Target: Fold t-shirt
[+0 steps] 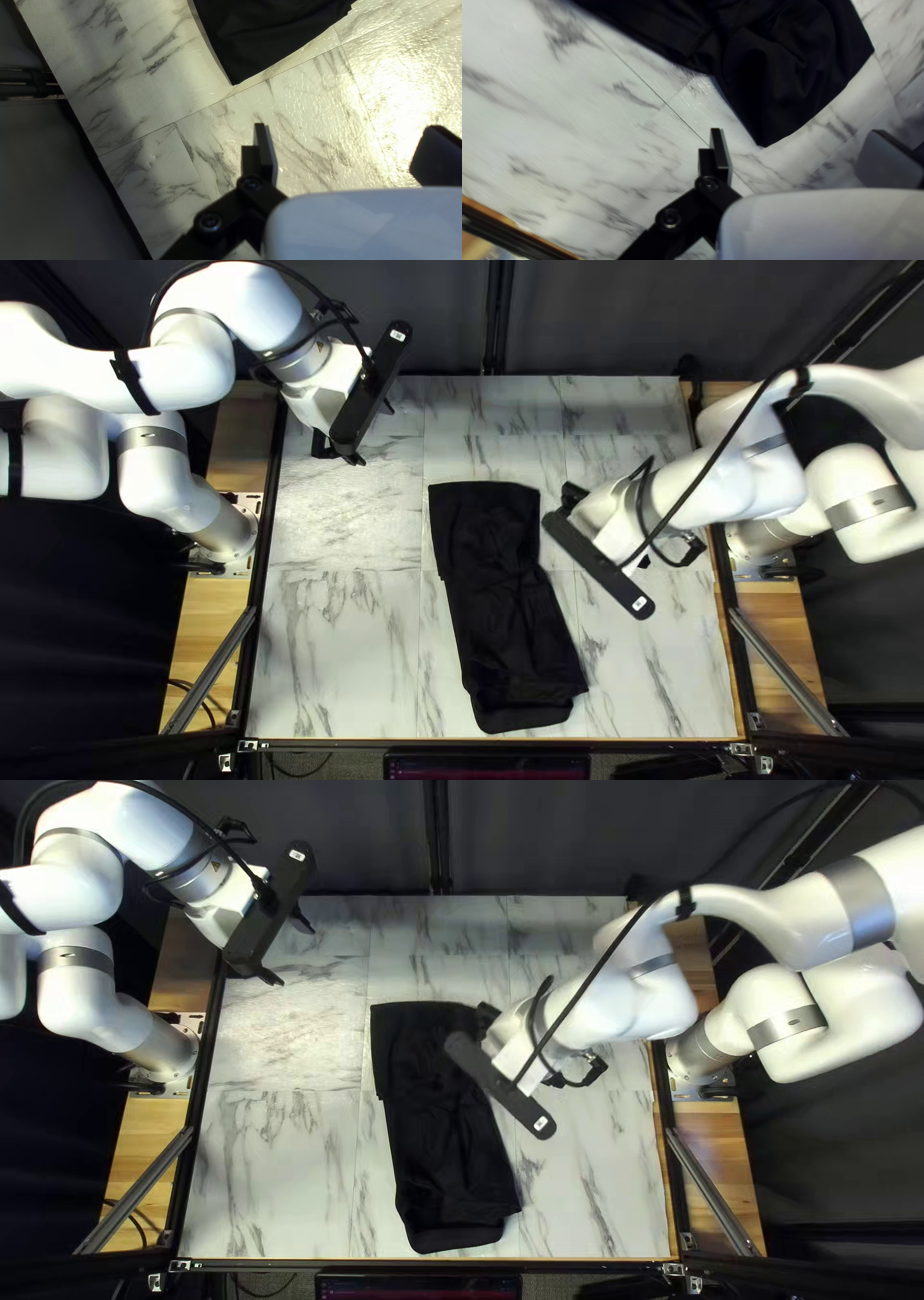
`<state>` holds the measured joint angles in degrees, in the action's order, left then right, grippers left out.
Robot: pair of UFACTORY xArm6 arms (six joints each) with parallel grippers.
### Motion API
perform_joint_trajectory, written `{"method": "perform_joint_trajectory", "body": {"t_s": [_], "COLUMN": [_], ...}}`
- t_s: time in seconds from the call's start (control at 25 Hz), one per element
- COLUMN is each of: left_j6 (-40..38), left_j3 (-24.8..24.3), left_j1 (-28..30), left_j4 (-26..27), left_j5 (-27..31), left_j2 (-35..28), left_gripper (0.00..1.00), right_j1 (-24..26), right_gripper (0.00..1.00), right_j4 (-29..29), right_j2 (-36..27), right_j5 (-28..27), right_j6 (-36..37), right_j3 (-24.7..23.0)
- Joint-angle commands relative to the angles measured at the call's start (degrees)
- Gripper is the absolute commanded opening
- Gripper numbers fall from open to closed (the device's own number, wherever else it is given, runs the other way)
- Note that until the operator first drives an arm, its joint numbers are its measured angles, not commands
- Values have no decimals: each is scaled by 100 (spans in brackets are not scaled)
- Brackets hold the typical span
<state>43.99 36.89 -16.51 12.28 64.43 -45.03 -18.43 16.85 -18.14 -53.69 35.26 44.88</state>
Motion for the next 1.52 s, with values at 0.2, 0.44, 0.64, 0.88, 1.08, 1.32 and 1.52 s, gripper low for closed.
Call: {"method": "perform_joint_trajectory", "body": {"t_s": [0.2, 0.44, 0.64, 0.88, 1.08, 1.32, 1.52], "left_j6": [0, 0, 0, 0, 0, 0, 0], "left_j3": [0, 0, 0, 0, 0, 0, 0], "left_j1": [0, 0, 0, 0, 0, 0, 0], "left_j4": [0, 0, 0, 0, 0, 0, 0], "left_j5": [0, 0, 0, 0, 0, 0, 0], "left_j2": [0, 0, 0, 0, 0, 0, 0], "left_gripper": [100, 100, 100, 100, 100, 100, 100], "right_j1": [287, 669, 470, 407, 482, 672, 672], "right_gripper": [100, 100, 100, 100, 100, 100, 100], "right_j4": [-278, -341, 263, 425, 383, 145, 145], "right_j2": [-34, 466, 1251, 1330, 1550, 1981, 1981], "right_j5": [546, 1344, 1194, 983, 1165, 1923, 1923], "right_j6": [561, 1945, 2348, 2166, 2457, 3598, 3598], "right_j3": [-256, -282, 178, 292, 336, 193, 193]}}
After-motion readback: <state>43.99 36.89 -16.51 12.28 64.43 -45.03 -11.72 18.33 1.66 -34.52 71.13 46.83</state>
